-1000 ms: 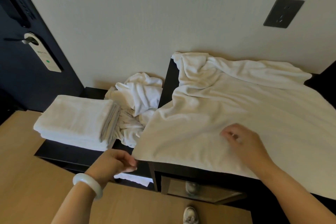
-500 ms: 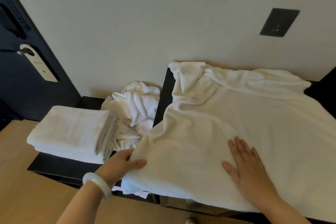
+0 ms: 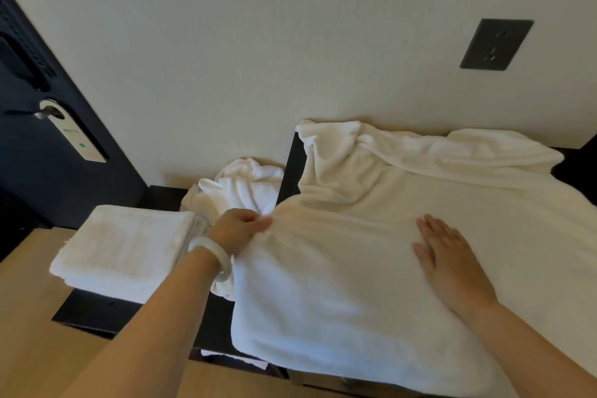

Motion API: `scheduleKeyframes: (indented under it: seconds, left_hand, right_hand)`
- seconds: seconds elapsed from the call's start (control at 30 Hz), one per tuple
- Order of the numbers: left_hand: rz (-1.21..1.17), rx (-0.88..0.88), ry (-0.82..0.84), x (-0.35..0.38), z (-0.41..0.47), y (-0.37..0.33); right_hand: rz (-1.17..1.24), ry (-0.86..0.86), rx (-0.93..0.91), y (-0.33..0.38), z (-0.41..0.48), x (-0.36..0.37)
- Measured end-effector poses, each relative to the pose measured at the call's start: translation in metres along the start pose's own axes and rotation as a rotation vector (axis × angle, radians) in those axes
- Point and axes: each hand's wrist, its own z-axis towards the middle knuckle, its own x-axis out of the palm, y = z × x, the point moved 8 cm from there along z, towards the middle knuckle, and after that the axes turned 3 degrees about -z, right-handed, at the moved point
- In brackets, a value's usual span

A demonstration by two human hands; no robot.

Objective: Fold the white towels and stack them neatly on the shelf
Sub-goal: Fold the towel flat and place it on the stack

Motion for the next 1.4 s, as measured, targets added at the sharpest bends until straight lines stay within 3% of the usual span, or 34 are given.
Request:
scheduleKeyframes:
  seconds: [0.07, 0.13, 0.23, 0.3, 0.37, 0.47, 0.5, 0.57, 0.73, 0.8, 0.87, 0.93, 1.0, 1.07, 1.1, 1.2, 1.27, 1.4]
  left_hand:
    - [-0.023, -0.014, -0.259, -0.025, -0.004, 0.026]
    - [-0.010, -0.088, -0.294, -0.025, -0.006, 0.053]
    - [-0.202, -0.175, -0.192, -0.007, 0.007, 0.071]
    - [-0.457, -0.257, -0.058, 0.003, 0.007, 0.064]
    - [-0.565, -0.303, 0.102, 0.006, -0.001, 0.045]
    - [-0.588, -0.209, 0.359, 0.001, -0.007, 0.012]
    - [-0.573, -0.151, 0.370, -0.005, -0.006, 0.002]
    - [-0.496, -0.110, 0.279, -0.018, 0.006, 0.004]
    - [-0.058, -0.299, -0.282, -0.027, 0.025, 0.060]
    - [0.171, -0.160, -0.523, -0.023, 0.014, 0.036]
    - [0.401, 0.195, -0.709, 0.004, -0.007, -0.015]
    - [0.493, 0.587, -0.596, 0.071, -0.031, -0.065]
    - [0.594, 0.831, -0.326, 0.152, -0.043, -0.093]
    - [0.784, 0.786, -0.050, 0.215, -0.038, -0.096]
    - [0.884, 0.727, 0.003, 0.231, -0.029, -0.089]
    - [1.058, 0.726, -0.050, 0.248, -0.003, -0.069]
    - [1.102, 0.709, -0.071, 0.249, 0.004, -0.058]
    - [1.137, 0.741, -0.064, 0.252, 0.006, -0.056]
  right_hand:
    - [-0.024, 0.044, 0.001, -0.001, 0.001, 0.004]
    - [-0.058, 0.045, 0.000, -0.001, 0.002, 0.004]
    - [-0.086, 0.044, 0.007, -0.001, 0.002, 0.006]
    - [-0.086, 0.046, 0.007, -0.001, 0.002, 0.007]
    - [-0.072, 0.033, 0.009, -0.001, 0.002, 0.006]
    - [-0.073, 0.027, 0.013, -0.003, 0.002, 0.007]
    - [-0.072, 0.017, 0.016, -0.004, 0.002, 0.007]
    - [-0.064, 0.014, 0.023, -0.004, 0.004, 0.008]
    - [-0.068, 0.038, 0.029, -0.002, 0.004, 0.007]
    - [-0.073, 0.044, 0.033, -0.001, 0.004, 0.007]
    - [-0.072, 0.039, 0.032, 0.001, 0.004, 0.006]
    - [-0.083, 0.047, 0.026, 0.002, 0.003, 0.006]
    - [-0.072, 0.049, 0.032, 0.002, 0.002, 0.005]
    - [-0.025, 0.074, 0.027, 0.006, 0.004, 0.009]
    - [0.040, 0.099, 0.014, 0.007, 0.006, 0.009]
    - [0.366, 0.061, 0.091, -0.025, 0.011, -0.018]
    - [0.256, -0.040, 0.134, -0.076, 0.001, -0.033]
    - [-0.001, 0.022, 0.220, -0.164, -0.046, -0.025]
